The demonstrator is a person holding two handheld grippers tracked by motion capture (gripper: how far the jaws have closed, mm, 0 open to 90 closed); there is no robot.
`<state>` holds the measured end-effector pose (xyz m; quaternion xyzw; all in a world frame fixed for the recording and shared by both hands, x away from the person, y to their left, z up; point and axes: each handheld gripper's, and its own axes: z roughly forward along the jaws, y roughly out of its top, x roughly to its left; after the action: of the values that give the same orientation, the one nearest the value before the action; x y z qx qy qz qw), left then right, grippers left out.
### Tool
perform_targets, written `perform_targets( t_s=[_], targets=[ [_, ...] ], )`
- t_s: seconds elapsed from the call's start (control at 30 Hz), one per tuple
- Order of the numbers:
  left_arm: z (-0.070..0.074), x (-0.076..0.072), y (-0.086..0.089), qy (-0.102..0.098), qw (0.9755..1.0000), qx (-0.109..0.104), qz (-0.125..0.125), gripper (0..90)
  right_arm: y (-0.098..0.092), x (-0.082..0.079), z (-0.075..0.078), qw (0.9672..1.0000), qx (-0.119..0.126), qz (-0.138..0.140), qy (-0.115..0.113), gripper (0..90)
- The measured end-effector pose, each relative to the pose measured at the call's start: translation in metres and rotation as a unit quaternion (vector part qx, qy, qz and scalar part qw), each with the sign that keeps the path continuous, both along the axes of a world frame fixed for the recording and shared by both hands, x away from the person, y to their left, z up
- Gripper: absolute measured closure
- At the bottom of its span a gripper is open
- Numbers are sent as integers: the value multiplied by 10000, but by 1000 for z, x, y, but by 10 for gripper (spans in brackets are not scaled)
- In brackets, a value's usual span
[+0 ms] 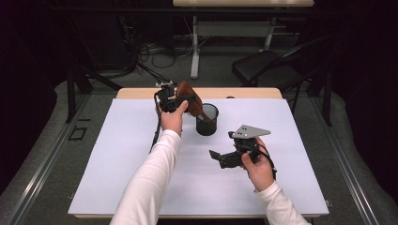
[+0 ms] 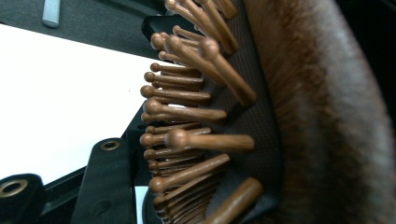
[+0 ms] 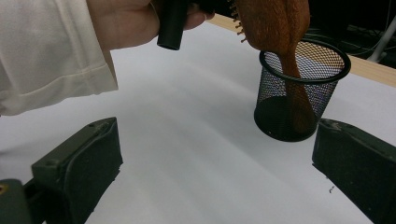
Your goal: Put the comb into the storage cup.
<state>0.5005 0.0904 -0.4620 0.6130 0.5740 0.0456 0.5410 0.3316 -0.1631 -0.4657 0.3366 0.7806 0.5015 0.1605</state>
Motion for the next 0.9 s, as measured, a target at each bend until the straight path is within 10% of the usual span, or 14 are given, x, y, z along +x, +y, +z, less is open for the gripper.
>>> perform_targets(
  t_s=[0.9],
  targets=[
    [-6, 4, 7, 128, 9998, -157, 77, 453, -5, -3, -3, 10000, -21, -62, 50, 13]
  ],
)
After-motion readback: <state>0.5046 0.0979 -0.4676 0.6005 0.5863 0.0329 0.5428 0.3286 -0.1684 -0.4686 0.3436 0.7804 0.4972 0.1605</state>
